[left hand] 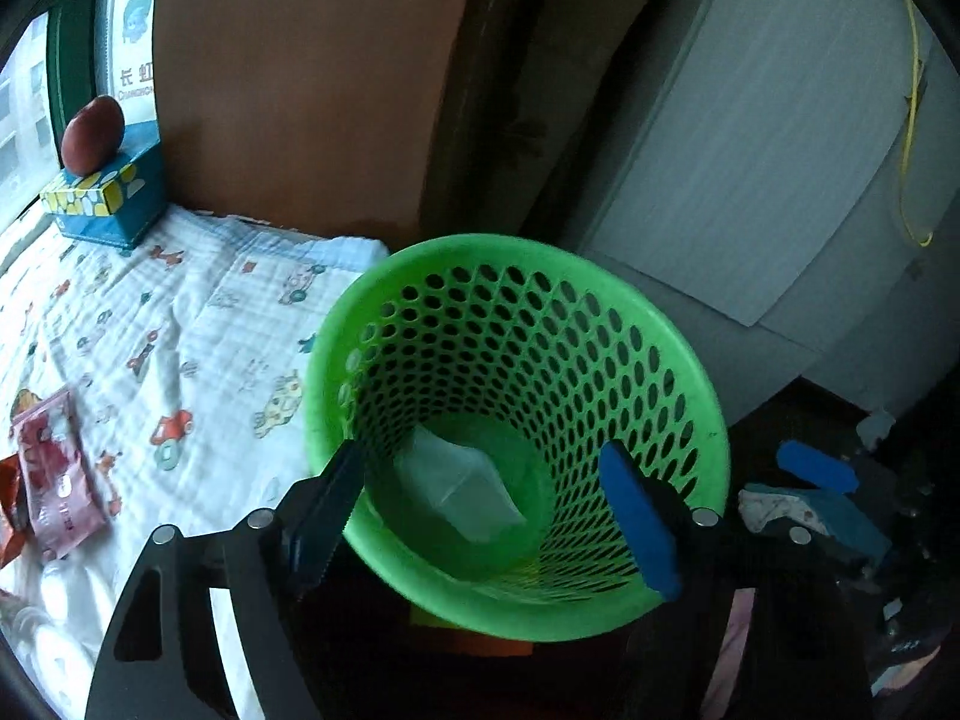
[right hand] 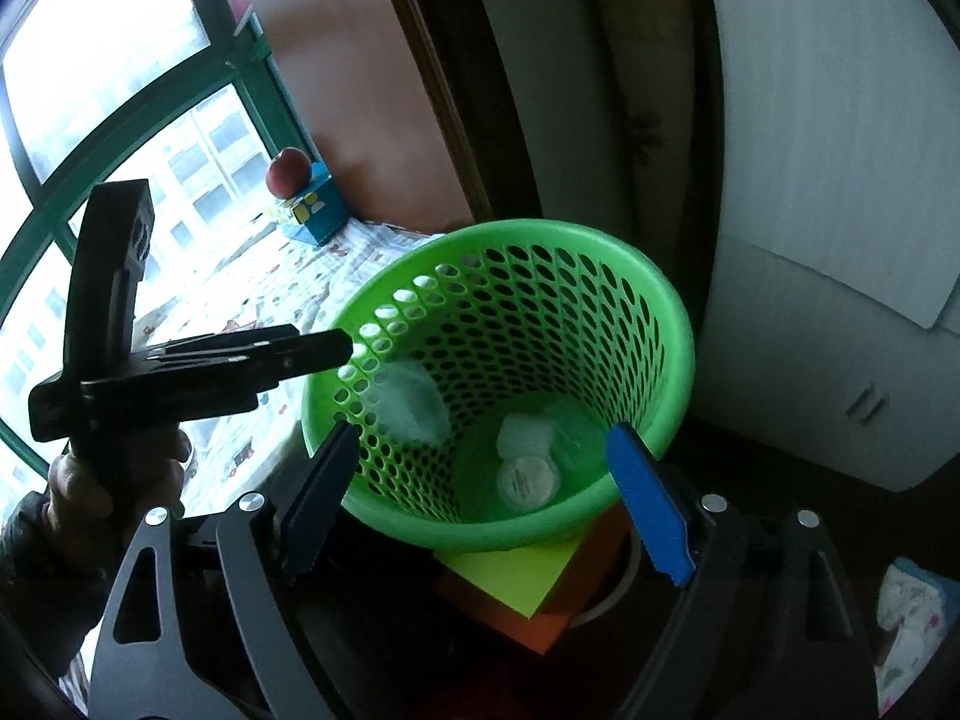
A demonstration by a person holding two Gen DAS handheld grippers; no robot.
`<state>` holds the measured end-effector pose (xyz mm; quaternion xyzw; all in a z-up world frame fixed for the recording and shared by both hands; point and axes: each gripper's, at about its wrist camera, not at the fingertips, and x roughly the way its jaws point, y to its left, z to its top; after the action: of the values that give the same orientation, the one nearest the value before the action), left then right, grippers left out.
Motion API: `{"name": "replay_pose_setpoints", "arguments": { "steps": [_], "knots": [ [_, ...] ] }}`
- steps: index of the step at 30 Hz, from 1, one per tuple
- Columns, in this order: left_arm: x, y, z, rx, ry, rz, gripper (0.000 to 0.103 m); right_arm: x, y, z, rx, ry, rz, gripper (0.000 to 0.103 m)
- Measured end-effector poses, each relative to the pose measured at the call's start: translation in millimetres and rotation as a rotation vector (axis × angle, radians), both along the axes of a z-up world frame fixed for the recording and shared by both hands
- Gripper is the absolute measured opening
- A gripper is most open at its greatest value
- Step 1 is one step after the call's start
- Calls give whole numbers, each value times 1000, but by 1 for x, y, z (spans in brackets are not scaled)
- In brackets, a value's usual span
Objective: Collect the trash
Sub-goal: 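Carry the clear plastic box in the left tool over the green basket and release, then move both tools back to the trash pile on the bed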
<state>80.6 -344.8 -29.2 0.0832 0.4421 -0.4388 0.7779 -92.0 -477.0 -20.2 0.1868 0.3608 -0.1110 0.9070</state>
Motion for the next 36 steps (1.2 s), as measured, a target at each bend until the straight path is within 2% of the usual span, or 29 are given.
{"name": "replay_pose_setpoints", "arguments": {
  "steps": [3, 9, 16, 24, 36],
  "knots": [
    [0, 5, 1, -6, 4, 10, 78, 0, 3, 0, 3, 0, 4, 84],
    [3, 43, 8, 3, -17, 88, 78, 6, 17, 0, -16, -4, 44, 86],
    [8, 108, 13, 25, -68, 209, 79, 25, 48, 0, -29, -8, 118, 88],
    [9, 186, 7, 93, -133, 358, 81, 47, 89, 3, -54, -15, 219, 89],
    [19, 313, -12, 112, -83, 585, 84, 80, 149, -5, -48, 7, 362, 89]
  ]
}}
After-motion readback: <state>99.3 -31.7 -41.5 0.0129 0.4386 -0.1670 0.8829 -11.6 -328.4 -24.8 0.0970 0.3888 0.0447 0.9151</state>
